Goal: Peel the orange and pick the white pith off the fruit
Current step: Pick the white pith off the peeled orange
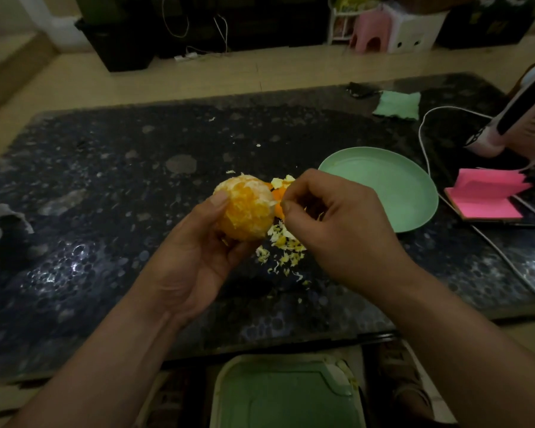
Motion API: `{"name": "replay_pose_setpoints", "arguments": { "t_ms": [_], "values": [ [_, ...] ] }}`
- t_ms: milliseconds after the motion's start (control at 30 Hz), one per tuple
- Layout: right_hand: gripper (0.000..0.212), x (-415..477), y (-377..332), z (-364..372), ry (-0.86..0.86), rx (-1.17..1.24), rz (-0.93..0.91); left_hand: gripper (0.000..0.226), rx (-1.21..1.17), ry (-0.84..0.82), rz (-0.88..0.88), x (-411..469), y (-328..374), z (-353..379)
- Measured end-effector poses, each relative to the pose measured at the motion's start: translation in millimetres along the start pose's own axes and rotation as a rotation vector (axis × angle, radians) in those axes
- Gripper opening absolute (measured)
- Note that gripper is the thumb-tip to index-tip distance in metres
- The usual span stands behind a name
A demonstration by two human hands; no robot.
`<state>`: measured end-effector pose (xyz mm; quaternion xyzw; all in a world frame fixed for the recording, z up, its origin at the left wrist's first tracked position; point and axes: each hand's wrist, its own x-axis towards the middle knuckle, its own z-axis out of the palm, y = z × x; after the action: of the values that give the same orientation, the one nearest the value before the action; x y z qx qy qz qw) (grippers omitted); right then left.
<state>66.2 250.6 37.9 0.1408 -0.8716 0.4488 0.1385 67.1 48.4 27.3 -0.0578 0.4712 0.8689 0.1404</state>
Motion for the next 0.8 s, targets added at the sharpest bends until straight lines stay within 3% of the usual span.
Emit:
{"name": "replay_pose_setpoints", "arguments": {
  "t_ms": [200, 400, 633, 800],
  "values": [
    [0.009, -2.6, -8.0, -2.4, -0.133, 0.101, 0.076, 0.044, 0.01, 0.011, 0.007, -0.5, 2.6, -1.3],
    [0.017, -1.0, -7.6, 1.8, -0.124, 0.106, 0.111, 0.044, 0.045, 0.007, 0.022, 0.1, 0.2, -2.5],
    [0.019, -0.6, -9.2, 2.4, -0.086, 0.296, 0.115, 0.054, 0.027, -0.001, -0.009, -0.2, -2.3, 0.1],
    [0.018, -0.9, -5.2, 3.4, -0.019, 0.289, 0.121, 0.036, -0.011, -0.017, -0.004, -1.3, -0.3, 3.4]
  ]
}}
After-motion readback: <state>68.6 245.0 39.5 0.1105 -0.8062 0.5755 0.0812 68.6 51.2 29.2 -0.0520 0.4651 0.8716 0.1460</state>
